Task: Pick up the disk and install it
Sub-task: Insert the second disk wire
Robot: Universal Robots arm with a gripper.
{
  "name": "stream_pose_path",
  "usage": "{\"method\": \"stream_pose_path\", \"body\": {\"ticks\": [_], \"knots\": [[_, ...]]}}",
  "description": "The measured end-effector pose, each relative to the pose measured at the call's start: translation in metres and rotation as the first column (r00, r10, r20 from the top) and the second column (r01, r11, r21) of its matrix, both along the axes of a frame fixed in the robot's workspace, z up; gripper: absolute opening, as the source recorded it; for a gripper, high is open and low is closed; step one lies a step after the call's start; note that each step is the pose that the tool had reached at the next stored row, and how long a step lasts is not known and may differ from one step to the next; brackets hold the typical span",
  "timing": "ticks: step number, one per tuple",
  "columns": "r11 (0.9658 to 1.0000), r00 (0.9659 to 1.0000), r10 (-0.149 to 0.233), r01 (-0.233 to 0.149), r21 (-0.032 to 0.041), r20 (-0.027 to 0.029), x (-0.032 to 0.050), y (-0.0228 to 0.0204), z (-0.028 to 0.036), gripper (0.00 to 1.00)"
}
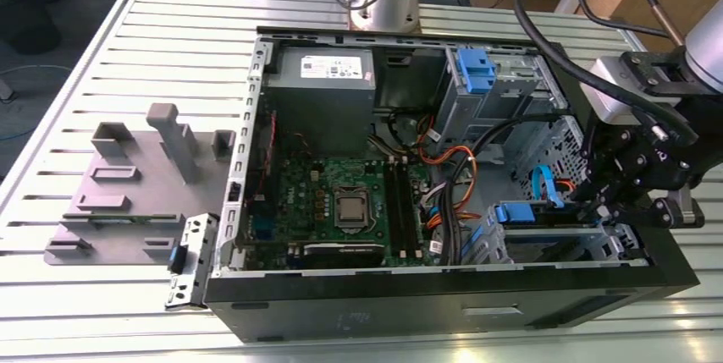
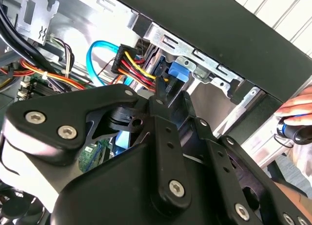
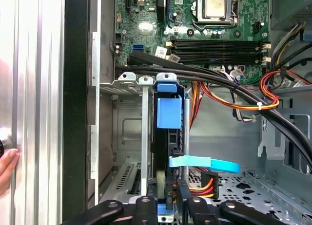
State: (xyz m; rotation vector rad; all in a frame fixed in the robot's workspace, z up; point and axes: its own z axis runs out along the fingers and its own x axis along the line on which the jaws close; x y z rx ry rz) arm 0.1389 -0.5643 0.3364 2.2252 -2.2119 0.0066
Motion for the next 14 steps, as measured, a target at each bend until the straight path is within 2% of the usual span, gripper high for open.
{"method": "stream_pose_path", "body": {"ticks": [14], "knots": [[1.0000, 1.0000, 0.000, 0.000, 0.0000, 0.0000, 0.0035, 0.0010, -0.0021, 0.30]]}}
